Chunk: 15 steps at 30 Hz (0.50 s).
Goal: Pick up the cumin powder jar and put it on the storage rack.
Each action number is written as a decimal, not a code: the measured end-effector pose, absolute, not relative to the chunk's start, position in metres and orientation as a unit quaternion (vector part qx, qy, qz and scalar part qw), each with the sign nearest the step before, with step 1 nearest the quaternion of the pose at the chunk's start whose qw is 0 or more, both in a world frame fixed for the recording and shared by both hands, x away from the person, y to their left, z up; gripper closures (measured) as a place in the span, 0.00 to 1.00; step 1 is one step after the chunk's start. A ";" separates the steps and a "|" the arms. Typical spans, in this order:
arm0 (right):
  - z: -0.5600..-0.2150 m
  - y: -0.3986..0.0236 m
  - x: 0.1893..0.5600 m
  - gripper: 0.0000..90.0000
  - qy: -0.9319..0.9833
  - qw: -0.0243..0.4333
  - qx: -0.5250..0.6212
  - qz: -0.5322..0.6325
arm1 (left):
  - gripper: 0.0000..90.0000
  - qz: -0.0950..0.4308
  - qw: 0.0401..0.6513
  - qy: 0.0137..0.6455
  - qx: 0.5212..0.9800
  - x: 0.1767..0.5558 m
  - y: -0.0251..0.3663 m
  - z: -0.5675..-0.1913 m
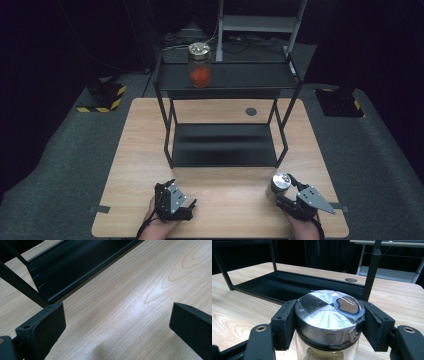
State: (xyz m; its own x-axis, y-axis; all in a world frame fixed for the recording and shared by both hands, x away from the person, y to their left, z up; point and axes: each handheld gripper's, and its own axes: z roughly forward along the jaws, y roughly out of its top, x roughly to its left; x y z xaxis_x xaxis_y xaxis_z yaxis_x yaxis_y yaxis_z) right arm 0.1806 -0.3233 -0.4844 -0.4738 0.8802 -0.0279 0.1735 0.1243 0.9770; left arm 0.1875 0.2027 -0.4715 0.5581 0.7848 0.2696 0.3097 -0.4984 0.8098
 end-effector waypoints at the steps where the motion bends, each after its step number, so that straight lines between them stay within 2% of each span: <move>1: -0.485 -0.323 0.181 0.38 0.672 0.332 0.391 0.534 | 0.01 0.323 0.367 0.341 0.803 0.188 0.203 -0.471; 15: -0.482 -0.321 0.177 0.38 0.668 0.339 0.389 0.536 | 0.01 0.323 0.365 0.339 0.804 0.188 0.203 -0.471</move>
